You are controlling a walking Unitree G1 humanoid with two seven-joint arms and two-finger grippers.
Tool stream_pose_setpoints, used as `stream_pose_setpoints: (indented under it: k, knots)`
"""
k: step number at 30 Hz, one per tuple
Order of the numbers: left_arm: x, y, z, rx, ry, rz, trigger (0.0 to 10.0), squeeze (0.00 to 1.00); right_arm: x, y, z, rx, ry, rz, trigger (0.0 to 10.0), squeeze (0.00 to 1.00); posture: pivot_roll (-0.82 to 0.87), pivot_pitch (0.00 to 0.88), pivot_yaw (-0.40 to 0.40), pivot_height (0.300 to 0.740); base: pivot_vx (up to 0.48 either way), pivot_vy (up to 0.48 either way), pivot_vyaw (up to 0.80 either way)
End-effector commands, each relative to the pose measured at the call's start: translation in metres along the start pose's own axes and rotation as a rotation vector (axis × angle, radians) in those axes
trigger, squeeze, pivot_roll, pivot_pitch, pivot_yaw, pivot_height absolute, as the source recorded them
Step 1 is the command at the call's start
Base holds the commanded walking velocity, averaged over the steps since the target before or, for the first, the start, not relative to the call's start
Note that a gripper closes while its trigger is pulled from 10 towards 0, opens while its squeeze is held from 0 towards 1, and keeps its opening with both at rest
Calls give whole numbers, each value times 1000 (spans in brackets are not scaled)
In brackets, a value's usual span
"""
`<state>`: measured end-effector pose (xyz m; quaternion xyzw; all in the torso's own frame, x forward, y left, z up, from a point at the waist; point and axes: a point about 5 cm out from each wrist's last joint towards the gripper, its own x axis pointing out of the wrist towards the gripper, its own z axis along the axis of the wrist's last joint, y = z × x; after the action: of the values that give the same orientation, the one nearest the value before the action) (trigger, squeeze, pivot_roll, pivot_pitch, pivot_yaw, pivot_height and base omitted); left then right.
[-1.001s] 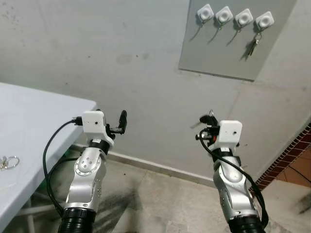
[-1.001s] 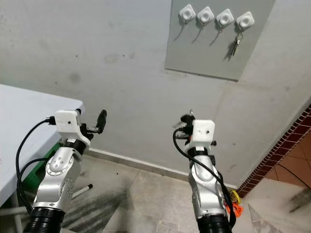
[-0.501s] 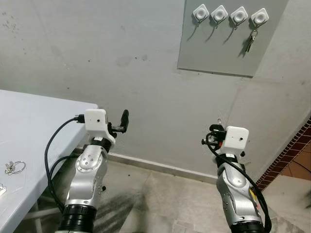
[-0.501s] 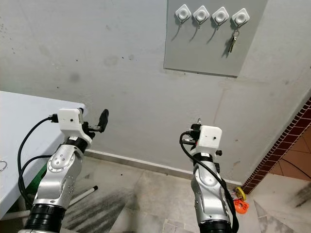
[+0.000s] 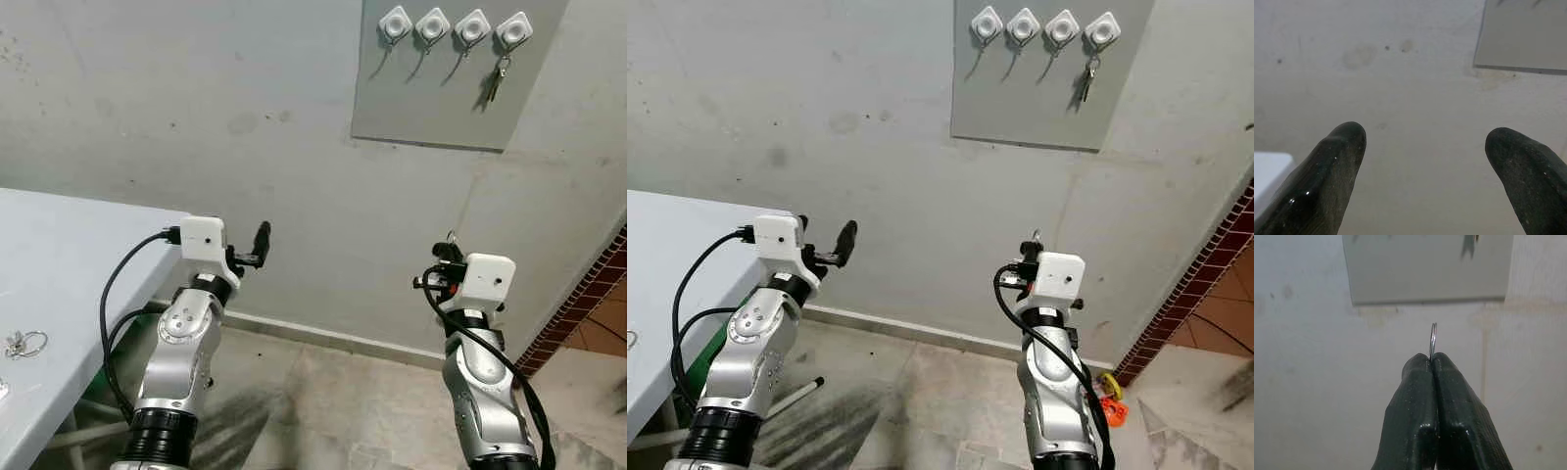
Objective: Hang keys on a hook
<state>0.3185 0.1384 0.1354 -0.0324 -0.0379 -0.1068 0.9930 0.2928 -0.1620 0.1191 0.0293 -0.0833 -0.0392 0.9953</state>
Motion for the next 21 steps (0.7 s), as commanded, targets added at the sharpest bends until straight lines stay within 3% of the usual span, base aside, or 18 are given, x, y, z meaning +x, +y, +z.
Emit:
stream_pose_setpoints:
  k: [1, 8, 21]
  knots:
    - [0, 5, 9, 29, -29, -6, 10000, 0, 5, 2, 15, 9, -75, 21, 10000, 0, -66, 0, 35, 740, 0, 0, 0]
    - [-3, 14, 13, 47, -33, -30, 10000, 0, 11, 1, 27, 12, -131, 38, 10000, 0, -54, 0, 20, 740, 0, 0, 0]
    - [-4, 13, 13, 48, -32, -33, 10000, 0, 11, 6, 26, 21, -134, 65, 10000, 0, -45, 0, 11, 740, 259, 0, 0]
